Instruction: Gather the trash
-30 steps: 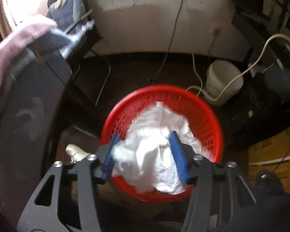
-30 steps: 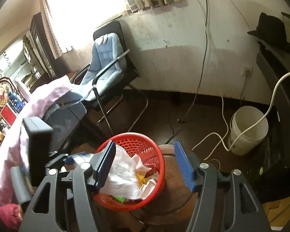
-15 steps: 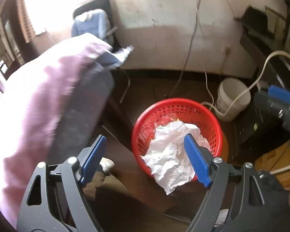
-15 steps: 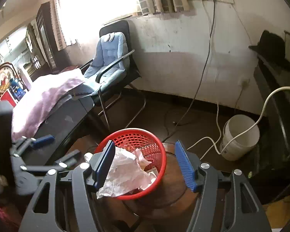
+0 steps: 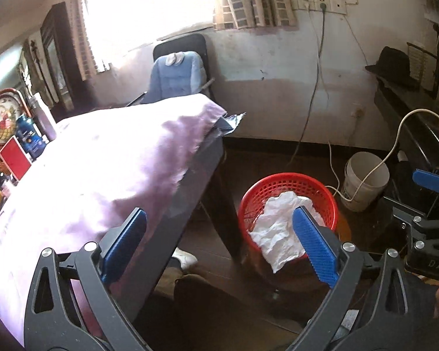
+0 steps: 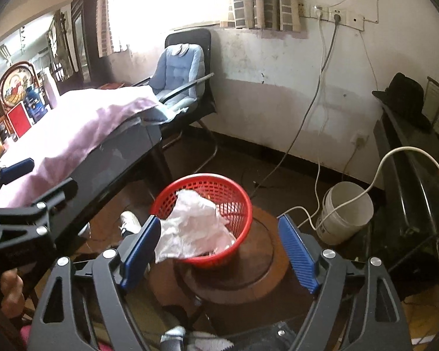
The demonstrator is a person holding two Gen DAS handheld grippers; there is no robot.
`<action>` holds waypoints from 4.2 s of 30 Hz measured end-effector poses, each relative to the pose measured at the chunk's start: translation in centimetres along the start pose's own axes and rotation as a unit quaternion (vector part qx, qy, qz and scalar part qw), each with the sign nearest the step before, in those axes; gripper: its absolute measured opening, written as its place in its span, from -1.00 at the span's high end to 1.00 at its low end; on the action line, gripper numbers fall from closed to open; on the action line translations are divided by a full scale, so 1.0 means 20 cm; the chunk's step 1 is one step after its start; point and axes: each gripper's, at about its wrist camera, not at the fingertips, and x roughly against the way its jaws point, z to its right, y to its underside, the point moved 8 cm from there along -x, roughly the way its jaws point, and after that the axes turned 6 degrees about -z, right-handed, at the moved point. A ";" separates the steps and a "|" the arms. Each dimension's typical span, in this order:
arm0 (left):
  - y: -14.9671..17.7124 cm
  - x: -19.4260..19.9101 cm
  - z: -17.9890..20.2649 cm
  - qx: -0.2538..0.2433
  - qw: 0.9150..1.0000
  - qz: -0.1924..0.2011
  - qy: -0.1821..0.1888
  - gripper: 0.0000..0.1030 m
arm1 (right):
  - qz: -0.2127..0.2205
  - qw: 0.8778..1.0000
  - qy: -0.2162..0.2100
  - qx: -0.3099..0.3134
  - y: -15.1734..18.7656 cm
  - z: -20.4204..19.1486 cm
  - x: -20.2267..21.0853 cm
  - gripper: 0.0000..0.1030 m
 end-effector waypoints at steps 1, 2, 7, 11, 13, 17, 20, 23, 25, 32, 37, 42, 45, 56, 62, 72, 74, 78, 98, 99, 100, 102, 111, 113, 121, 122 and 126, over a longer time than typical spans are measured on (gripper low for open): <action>0.02 0.01 -0.01 0.004 1.000 -0.002 0.002 -0.86 | -0.003 1.000 0.003 0.001 0.02 0.00 0.01 -0.61; 0.03 0.02 -0.01 0.006 1.000 -0.003 0.003 -0.86 | -0.007 1.000 0.004 0.001 0.03 0.00 0.01 -0.63; 0.09 0.05 -0.02 0.010 1.000 -0.008 -0.001 -0.86 | -0.032 0.999 0.009 -0.014 0.14 -0.01 -0.02 -0.67; 0.13 0.04 -0.02 0.006 1.000 -0.017 -0.002 -0.86 | -0.044 0.998 0.010 -0.038 0.20 0.00 -0.04 -0.70; 0.15 0.02 -0.03 0.006 1.000 -0.024 -0.005 -0.87 | -0.047 0.998 0.012 -0.045 0.22 0.01 -0.06 -0.71; 0.18 -0.02 -0.04 0.008 0.999 -0.033 -0.005 -0.86 | -0.040 0.998 0.013 -0.048 0.23 0.00 -0.07 -0.72; 0.21 -0.07 -0.04 0.008 0.999 -0.048 -0.003 -0.86 | -0.030 0.998 0.014 -0.044 0.22 -0.02 -0.07 -0.78; 0.23 -0.14 -0.02 0.009 0.998 -0.067 0.002 -0.86 | -0.034 0.998 0.021 -0.038 0.22 -0.03 -0.11 -0.78; 0.24 -0.19 -0.02 0.010 0.997 -0.078 0.004 -0.86 | -0.041 0.998 0.019 -0.040 0.23 -0.03 -0.14 -0.78; 0.25 -0.31 -0.01 0.010 0.995 -0.101 0.009 -0.86 | -0.055 0.997 0.018 -0.053 0.22 -0.02 -0.23 -0.78; 0.23 -0.36 -0.02 0.011 0.994 -0.107 0.011 -0.86 | -0.069 0.996 0.019 -0.051 0.21 -0.04 -0.30 -0.78; 0.22 -0.38 -0.05 0.008 0.995 -0.103 -0.003 -0.86 | -0.080 0.995 0.034 -0.042 0.20 -0.05 -0.35 -0.78; 0.21 -0.39 -0.07 0.008 0.995 -0.104 -0.007 -0.86 | -0.086 0.995 0.046 -0.035 0.18 -0.06 -0.38 -0.81; 0.23 -0.43 -0.07 0.009 0.993 -0.115 -0.003 -0.86 | -0.091 0.994 0.059 -0.034 0.17 -0.04 -0.39 -0.88; 0.21 -0.47 -0.02 -0.003 0.993 -0.117 0.012 -0.86 | -0.099 0.993 0.056 -0.043 0.20 -0.02 -0.40 -0.88; 0.22 -0.50 0.01 -0.001 0.991 -0.131 0.023 -0.86 | -0.104 0.992 0.052 -0.040 0.21 -0.04 -0.42 -0.88; 0.22 -0.50 0.01 -0.002 0.991 -0.131 0.023 -0.86 | -0.104 0.992 0.052 -0.038 0.21 -0.04 -0.42 -0.88; 0.22 -0.50 0.02 -0.005 0.991 -0.130 0.023 -0.86 | -0.104 0.992 0.052 -0.037 0.21 -0.04 -0.42 -0.88; 0.20 -0.49 0.06 -0.015 0.992 -0.126 0.020 -0.86 | -0.103 0.993 0.050 -0.032 0.21 -0.06 -0.41 -0.88; 0.20 -0.48 0.05 -0.015 0.992 -0.124 0.016 -0.86 | -0.102 0.993 0.050 -0.032 0.21 -0.06 -0.41 -0.88; 0.20 -0.48 0.05 -0.015 0.992 -0.123 0.014 -0.86 | -0.102 0.993 0.050 -0.033 0.21 -0.06 -0.41 -0.88; 0.20 -0.48 0.05 -0.014 0.992 -0.123 0.014 -0.86 | -0.103 0.993 0.050 -0.033 0.22 -0.06 -0.41 -0.88; 0.20 -0.49 0.05 -0.015 0.992 -0.123 0.016 -0.86 | -0.102 0.993 0.050 -0.031 0.21 -0.07 -0.41 -0.88; 0.20 -0.49 0.05 -0.015 0.992 -0.123 0.015 -0.86 | -0.102 0.993 0.049 -0.032 0.21 -0.07 -0.41 -0.88; 0.20 -0.49 0.05 -0.016 0.992 -0.124 0.016 -0.86 | -0.104 0.993 0.048 -0.032 0.21 -0.08 -0.41 -0.88; 0.20 -0.48 0.06 -0.016 0.992 -0.124 0.016 -0.86 | -0.104 0.993 0.047 -0.031 0.21 -0.08 -0.41 -0.88; 0.21 -0.48 0.07 -0.018 0.992 -0.124 0.016 -0.86 | -0.104 0.993 0.046 -0.032 0.20 -0.09 -0.42 -0.88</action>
